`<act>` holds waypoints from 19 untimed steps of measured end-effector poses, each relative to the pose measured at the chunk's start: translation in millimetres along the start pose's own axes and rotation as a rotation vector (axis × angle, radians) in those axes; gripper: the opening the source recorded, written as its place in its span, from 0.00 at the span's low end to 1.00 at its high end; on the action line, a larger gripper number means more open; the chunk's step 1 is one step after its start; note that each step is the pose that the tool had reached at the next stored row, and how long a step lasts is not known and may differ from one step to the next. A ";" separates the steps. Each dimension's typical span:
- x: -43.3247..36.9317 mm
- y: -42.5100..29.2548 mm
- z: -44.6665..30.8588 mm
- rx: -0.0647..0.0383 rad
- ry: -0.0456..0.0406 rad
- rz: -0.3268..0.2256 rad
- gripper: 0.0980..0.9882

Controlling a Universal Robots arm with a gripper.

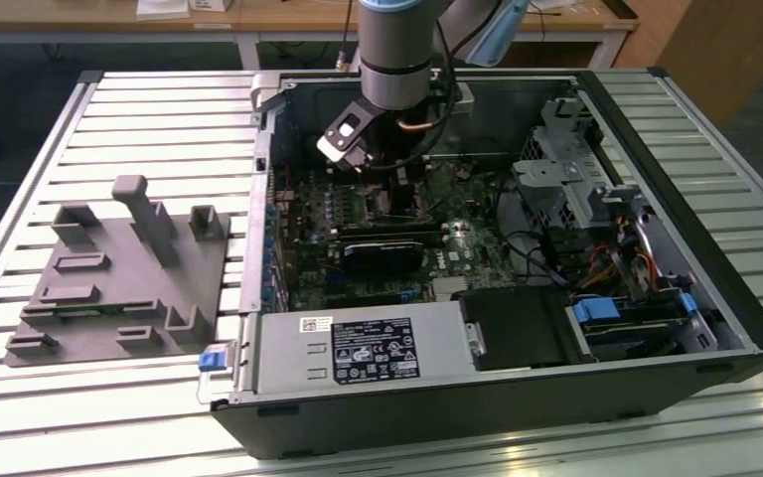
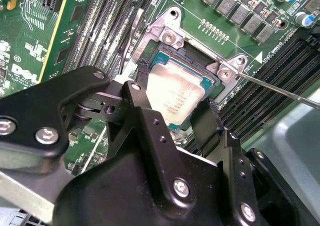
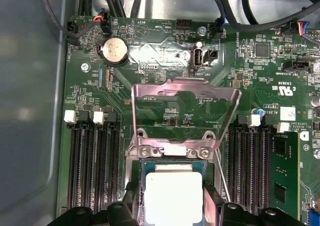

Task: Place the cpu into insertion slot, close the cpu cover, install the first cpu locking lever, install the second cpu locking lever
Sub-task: 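Place the cpu into insertion slot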

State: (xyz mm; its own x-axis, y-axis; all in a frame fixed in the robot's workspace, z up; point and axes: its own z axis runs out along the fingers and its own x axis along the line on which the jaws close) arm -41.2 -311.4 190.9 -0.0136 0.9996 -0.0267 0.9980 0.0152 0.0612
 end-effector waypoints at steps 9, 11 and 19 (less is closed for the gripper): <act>-0.2 0.1 -1.2 0.000 -0.0001 0.005 0.58; -0.4 0.1 -1.4 0.000 -0.0001 0.005 0.57; -0.5 0.9 -6.5 0.001 -0.0003 0.021 0.50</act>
State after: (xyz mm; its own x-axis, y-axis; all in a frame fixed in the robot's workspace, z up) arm -40.7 -311.7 197.4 0.0075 0.9996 -0.0256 0.9981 -0.0059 0.0611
